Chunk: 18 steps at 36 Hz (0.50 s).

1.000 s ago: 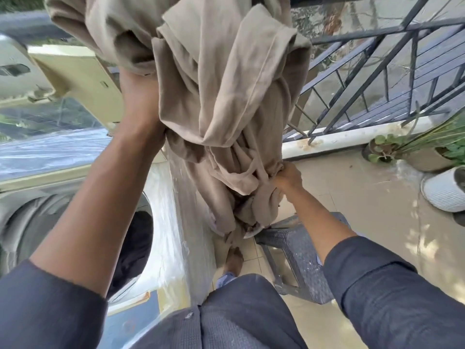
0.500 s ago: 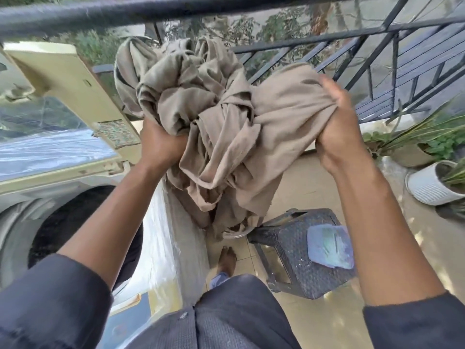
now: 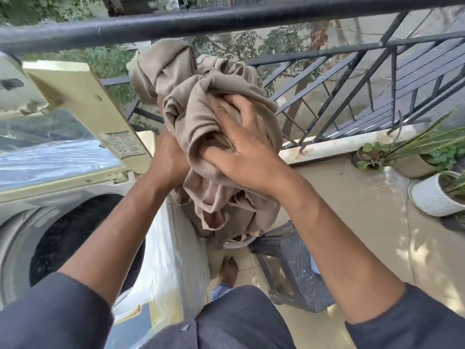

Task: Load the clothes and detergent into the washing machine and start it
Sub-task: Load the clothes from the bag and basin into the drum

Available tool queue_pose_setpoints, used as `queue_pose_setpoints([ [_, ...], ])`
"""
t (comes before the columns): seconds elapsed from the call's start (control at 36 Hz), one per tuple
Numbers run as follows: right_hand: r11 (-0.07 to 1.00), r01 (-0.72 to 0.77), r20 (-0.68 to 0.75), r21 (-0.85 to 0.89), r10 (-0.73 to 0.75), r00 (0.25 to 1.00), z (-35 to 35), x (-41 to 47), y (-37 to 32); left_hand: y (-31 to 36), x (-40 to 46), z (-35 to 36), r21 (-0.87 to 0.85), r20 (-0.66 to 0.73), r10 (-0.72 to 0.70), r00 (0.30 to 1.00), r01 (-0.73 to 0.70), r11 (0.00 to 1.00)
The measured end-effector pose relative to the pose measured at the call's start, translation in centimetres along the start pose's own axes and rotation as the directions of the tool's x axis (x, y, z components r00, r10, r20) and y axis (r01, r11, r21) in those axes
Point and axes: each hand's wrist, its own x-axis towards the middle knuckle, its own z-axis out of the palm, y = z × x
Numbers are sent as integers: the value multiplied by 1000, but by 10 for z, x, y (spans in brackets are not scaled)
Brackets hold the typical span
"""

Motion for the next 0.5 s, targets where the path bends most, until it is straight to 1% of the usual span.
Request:
queue_pose_setpoints([
  [0.06, 998, -35, -12, -58, 34, 999, 2, 1, -5, 2, 2, 1, 2, -31, -10, 999, 10, 1000],
  [0.17, 992, -94, -20, -82, 93, 996, 3, 6, -6, -7, 8, 4, -12, -105, 102, 989, -104, 995],
  [0.28, 989, -97, -8, -110, 97, 995, 0, 10, -8, -5, 10, 3, -134, -88, 208, 974, -219, 966],
  [0.36, 984, -82, -31, -159, 78, 997, -3, 14, -9, -4, 10, 3, -99, -83, 259, 962, -266, 959],
  [0.42, 980, -77, -76, -183, 64, 995, -1, 15, -10, -2, 10, 3, -70, -92, 249, 964, -256, 964],
  [0.47, 989, -69, -122, -133, 53, 991, -1, 15, -9, 1, 10, 3, -68, -94, 234, 968, -241, 968],
  [0.5, 997, -63, -138, -49, 56, 989, -3, 14, -5, 2, 9, 4, -69, -99, 234, 967, -241, 968],
])
